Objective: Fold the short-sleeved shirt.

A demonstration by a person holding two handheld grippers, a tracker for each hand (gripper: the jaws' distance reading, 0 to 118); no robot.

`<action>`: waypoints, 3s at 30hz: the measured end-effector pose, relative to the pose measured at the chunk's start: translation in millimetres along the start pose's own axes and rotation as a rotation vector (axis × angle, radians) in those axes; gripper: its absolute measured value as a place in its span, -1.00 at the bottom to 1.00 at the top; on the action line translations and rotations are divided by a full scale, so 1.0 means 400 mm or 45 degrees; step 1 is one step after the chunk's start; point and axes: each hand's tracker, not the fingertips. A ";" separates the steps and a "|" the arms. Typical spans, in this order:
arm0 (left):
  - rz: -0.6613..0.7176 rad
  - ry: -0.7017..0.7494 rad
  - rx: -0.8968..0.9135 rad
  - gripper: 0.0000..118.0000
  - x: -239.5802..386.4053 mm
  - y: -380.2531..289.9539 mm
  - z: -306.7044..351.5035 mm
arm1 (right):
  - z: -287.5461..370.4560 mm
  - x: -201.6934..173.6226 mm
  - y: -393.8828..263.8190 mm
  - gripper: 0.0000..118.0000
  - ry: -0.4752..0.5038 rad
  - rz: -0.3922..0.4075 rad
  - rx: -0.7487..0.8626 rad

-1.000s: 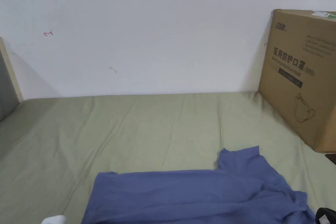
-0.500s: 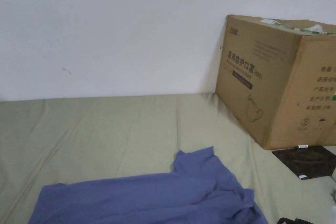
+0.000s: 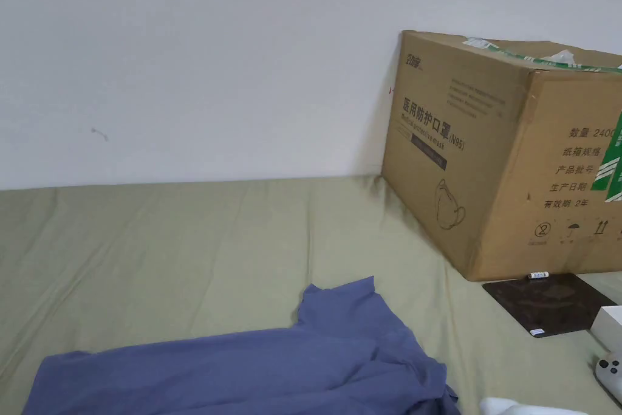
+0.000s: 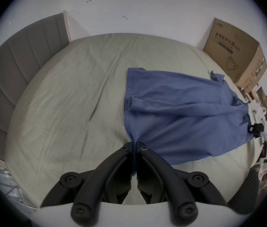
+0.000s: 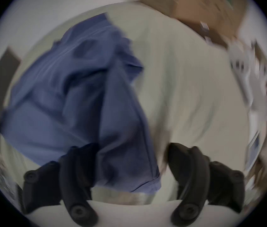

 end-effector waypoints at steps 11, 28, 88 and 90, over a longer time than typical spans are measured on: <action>0.068 -0.066 0.058 -0.94 -0.031 -0.014 0.099 | 0.183 -0.028 -0.091 -0.94 0.157 0.175 0.160; 0.280 -0.360 -0.205 0.65 -0.158 -0.270 0.189 | 0.223 0.022 -0.283 0.94 0.257 0.044 -0.042; -0.035 -0.167 -0.151 -0.96 -0.097 0.210 -0.218 | 0.128 -0.163 0.302 -0.59 0.480 -0.099 0.525; 0.092 -0.299 -0.121 -0.96 -0.127 0.228 -0.192 | 0.042 -0.125 0.381 0.64 0.392 -0.125 0.356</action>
